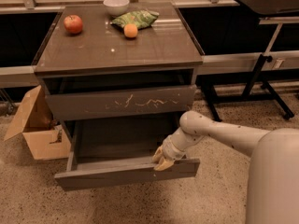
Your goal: Open middle drawer
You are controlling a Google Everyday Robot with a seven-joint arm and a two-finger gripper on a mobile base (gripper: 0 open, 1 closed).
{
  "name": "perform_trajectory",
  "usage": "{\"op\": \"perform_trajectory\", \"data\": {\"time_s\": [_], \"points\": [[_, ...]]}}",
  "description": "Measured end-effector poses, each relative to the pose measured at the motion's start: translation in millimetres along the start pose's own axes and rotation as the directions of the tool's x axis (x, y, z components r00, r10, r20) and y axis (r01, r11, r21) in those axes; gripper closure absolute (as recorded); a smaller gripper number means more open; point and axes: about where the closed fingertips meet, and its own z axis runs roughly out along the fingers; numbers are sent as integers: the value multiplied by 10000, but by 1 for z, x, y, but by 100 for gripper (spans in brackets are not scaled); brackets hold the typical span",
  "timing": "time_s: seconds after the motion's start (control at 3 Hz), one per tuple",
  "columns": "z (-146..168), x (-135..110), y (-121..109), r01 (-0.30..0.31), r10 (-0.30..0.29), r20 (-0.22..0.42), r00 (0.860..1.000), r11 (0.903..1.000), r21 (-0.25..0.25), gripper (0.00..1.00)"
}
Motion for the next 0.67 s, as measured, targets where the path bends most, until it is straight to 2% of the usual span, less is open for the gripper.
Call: {"op": "perform_trajectory", "data": {"time_s": [0.67], "points": [[0, 0, 0, 1, -1, 2, 10000, 10000, -4, 57]]}}
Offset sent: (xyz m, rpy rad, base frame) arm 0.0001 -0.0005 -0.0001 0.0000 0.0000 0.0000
